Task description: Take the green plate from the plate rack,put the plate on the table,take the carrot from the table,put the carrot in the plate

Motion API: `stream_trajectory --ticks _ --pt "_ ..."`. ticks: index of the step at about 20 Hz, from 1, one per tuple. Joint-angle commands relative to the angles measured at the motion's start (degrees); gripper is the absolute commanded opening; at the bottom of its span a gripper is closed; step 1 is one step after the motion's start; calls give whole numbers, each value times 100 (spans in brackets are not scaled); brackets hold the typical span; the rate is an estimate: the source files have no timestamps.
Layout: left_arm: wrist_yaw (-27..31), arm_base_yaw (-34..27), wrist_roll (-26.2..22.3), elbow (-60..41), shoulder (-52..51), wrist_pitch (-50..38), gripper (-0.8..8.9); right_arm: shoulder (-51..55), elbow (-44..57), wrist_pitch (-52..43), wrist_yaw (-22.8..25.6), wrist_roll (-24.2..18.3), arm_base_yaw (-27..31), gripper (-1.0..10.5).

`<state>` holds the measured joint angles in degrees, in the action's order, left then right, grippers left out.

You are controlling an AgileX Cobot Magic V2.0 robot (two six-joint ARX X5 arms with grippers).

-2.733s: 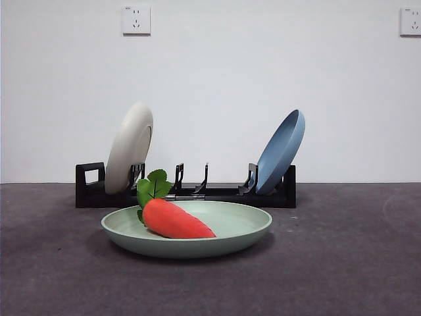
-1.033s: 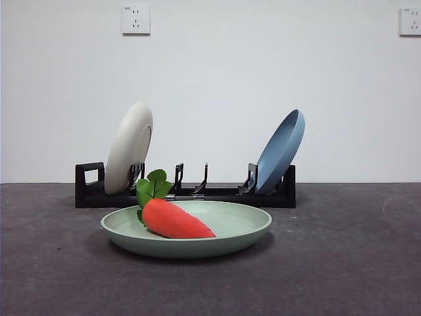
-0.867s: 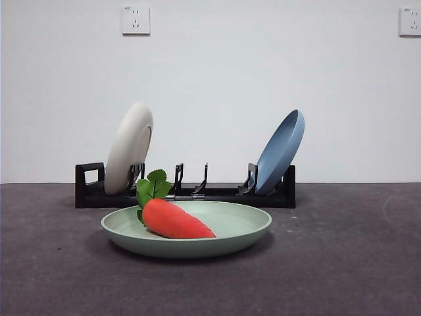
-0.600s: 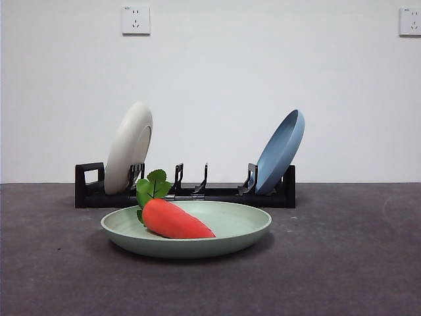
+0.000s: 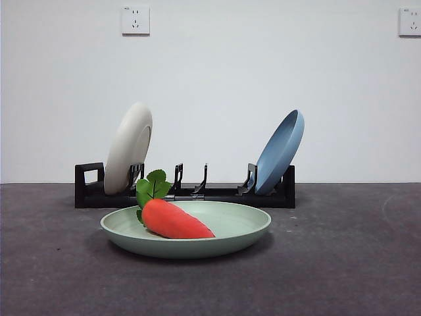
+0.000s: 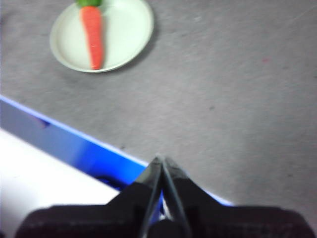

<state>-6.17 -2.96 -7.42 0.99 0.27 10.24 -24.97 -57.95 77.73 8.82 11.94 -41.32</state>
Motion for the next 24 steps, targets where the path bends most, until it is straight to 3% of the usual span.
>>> stream_trajectory --ticks 1,6,11,13,16,21,24 --pt "2 -20 33 -79 -17 -17 -3 28 22 61 55 -153 2 1" --pt "0 -20 33 -79 -17 -17 -3 190 24 -251 505 -376 424 0" --pt "0 -20 33 -79 -17 -17 -3 850 173 -2015 107 -1071 1434 0" --pt "0 -20 33 -79 -17 -17 -3 1241 527 -3027 -354 -1648 2015 0" --pt "2 -20 33 -79 -17 -17 -3 1565 1259 -3620 -1528 -2367 2732 1" --pt "0 -20 33 -79 -17 -17 -3 1764 2492 -4800 -2809 -2194 3283 1" --pt "0 -17 33 -79 -17 -17 -3 1832 3180 -5534 -3305 -2020 3421 1"
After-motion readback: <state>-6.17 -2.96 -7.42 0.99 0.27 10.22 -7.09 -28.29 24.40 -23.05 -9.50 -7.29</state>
